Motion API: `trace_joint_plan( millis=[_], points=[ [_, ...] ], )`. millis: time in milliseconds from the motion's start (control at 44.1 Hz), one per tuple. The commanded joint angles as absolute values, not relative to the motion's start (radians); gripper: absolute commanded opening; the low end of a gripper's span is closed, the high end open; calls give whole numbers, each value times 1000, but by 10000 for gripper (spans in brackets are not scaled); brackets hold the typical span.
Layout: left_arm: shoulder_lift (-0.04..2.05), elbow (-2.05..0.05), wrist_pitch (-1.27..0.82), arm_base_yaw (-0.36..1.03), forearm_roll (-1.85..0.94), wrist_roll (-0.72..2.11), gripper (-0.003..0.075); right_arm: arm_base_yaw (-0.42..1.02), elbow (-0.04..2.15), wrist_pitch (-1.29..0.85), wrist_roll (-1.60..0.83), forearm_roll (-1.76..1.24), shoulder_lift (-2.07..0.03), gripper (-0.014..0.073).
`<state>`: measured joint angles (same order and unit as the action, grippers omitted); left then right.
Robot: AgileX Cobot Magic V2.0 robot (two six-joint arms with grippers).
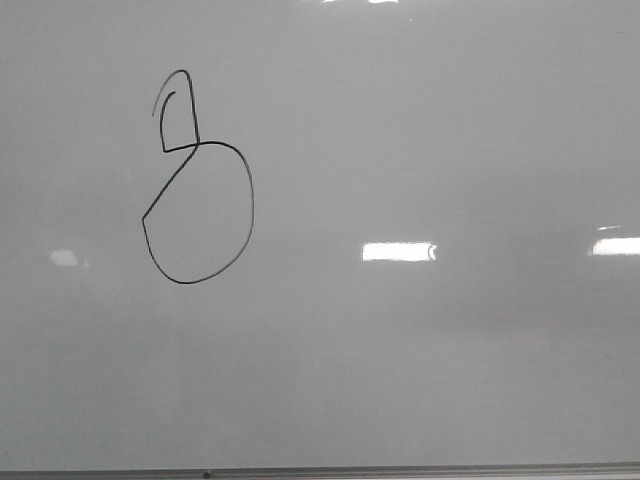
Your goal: Write number 8 on whiteboard
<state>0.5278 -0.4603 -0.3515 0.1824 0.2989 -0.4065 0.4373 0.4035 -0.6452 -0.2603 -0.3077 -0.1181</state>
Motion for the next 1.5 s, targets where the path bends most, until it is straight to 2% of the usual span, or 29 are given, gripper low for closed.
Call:
trace_joint_plan(
  millis=[0,113,295,952,1202,1474],
  points=[
    [410,-457,-289,205,294,-407,109,432,428,-565,-261,-317,-132,-71],
    [311,-439,-296,212,292,-407,-23,432,428,-566,-261,-317,-132,-71],
    [250,-435,-294,212,292,-407,-21,432,428,-566,-261,-317,-132,-71],
    [250,-433,-294,212,284,-407,-21,432,428,-567,-261,-317,-132,-71],
    [168,-318,-156,165,-28,0,-20,432,428,-568,-261,-317,-132,-71],
    [-25,-123,-153,29,-38,13,-20,432,428,-568,-261,-317,-132,-71]
  ],
)
